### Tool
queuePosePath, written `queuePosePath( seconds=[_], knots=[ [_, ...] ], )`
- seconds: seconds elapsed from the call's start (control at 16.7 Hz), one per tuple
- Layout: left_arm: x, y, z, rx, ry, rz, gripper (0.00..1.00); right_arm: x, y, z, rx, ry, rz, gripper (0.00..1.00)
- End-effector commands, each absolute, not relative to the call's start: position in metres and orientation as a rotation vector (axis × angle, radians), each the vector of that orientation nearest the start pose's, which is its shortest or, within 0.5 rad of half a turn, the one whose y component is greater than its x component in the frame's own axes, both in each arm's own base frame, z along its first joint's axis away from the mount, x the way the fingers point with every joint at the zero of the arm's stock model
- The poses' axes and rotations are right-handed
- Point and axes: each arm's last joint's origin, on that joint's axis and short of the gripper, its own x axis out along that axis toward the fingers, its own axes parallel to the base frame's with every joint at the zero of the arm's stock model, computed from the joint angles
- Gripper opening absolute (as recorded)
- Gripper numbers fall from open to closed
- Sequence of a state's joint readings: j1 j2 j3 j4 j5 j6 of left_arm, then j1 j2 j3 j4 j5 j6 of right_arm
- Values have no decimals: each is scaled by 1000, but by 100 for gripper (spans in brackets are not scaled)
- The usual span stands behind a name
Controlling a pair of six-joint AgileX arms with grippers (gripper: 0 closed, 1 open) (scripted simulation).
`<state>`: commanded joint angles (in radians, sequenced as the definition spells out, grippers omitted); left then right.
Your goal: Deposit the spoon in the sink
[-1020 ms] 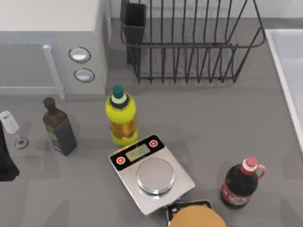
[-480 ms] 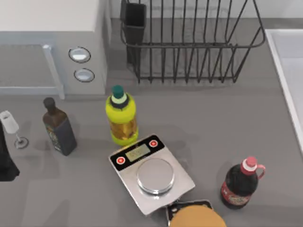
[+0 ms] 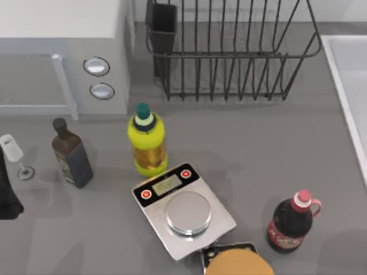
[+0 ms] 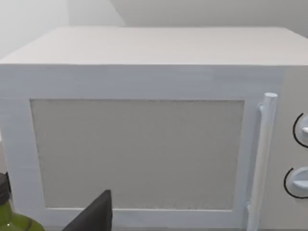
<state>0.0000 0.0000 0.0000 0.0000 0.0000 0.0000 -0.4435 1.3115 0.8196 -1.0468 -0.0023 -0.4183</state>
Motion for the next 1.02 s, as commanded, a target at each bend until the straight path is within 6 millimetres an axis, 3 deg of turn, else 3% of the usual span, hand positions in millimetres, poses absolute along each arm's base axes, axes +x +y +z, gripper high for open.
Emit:
queuePosePath(
  seconds=[0.48,0.66,1.02],
  knots=[
    [106,-1,160,0,0,0,100,189,-90,189,22,1566,-22,100],
    [106,-1,160,0,0,0,100,192,-92,167,25,1568,-23,100],
    [106,-1,160,0,0,0,100,192,-92,105,21,1559,-26,100]
  ],
)
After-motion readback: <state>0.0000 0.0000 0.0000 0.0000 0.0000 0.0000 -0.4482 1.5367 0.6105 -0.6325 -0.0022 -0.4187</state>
